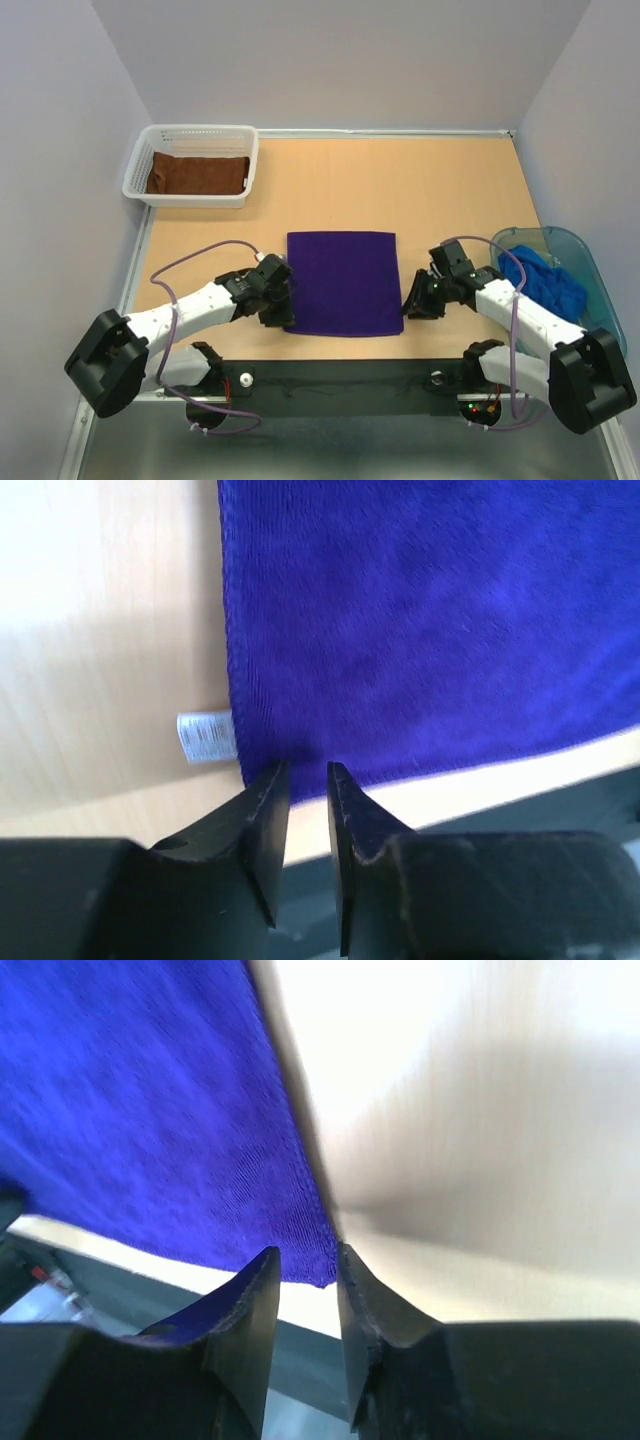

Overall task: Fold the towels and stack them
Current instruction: Fold the towel

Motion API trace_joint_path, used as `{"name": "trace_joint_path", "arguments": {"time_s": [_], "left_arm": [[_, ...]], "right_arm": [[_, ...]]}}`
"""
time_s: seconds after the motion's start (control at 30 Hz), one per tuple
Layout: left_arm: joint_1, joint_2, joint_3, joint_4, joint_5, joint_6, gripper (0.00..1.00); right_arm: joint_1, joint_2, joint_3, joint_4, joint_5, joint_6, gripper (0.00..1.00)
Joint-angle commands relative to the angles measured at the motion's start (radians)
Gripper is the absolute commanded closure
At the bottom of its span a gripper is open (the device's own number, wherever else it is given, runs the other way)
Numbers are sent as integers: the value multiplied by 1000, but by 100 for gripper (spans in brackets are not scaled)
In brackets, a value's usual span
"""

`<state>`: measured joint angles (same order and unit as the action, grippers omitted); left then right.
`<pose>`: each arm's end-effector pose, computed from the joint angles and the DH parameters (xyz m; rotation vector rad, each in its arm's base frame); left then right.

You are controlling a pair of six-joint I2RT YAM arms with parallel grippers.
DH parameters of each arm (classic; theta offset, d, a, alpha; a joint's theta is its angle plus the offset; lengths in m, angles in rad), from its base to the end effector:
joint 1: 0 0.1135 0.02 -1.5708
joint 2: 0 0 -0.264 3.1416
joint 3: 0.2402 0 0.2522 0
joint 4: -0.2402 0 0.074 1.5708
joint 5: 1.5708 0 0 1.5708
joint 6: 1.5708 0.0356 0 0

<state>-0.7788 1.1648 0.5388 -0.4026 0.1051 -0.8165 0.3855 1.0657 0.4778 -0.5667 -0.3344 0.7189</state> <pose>0.1439 -0.1473 0.1674 -0.0117 2.7636 -0.6512 0.1558 0.0758 0.1602 0.3756 2.8492 0.7308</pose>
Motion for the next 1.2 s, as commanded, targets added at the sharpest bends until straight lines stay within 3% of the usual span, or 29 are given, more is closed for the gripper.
{"name": "trace_joint_path", "arguments": {"time_s": [0.0,0.03,0.2,0.27,0.3,0.33,0.4,0.47,0.53,0.63,0.73,0.77,0.83,0.97,1.17], "left_arm": [[-5,-108,48,-56,-5,-13,47],[-5,-119,73,-59,-28,2,37],[70,-51,251,-67,-238,173,19],[146,-10,273,-18,-205,314,14],[235,33,292,42,-171,357,12],[268,56,306,68,-141,397,3],[323,130,354,142,-79,499,1],[361,188,408,157,-53,554,2],[368,268,502,154,-30,589,6],[369,332,587,189,69,576,17],[369,380,593,268,142,527,37],[369,413,595,275,159,521,48],[369,447,590,278,171,507,57],[372,518,550,321,166,496,65],[420,631,527,329,154,482,70]], "right_arm": [[0,42,162,-36,155,-134,61],[-2,78,189,-36,178,-209,58],[-66,272,424,-6,220,-383,41],[-102,332,482,16,198,-426,39],[-138,405,522,18,157,-438,39],[-151,434,588,18,121,-459,36],[-171,526,651,28,68,-515,33],[-172,576,735,30,48,-547,37],[-172,609,771,79,-30,-543,46],[-172,637,794,184,-161,-474,51],[-171,675,769,295,-215,-392,53],[-172,688,747,315,-222,-366,55],[-171,698,722,370,-239,-351,57],[-171,741,671,433,-267,-338,58],[-188,780,599,459,-181,-357,62]]}}
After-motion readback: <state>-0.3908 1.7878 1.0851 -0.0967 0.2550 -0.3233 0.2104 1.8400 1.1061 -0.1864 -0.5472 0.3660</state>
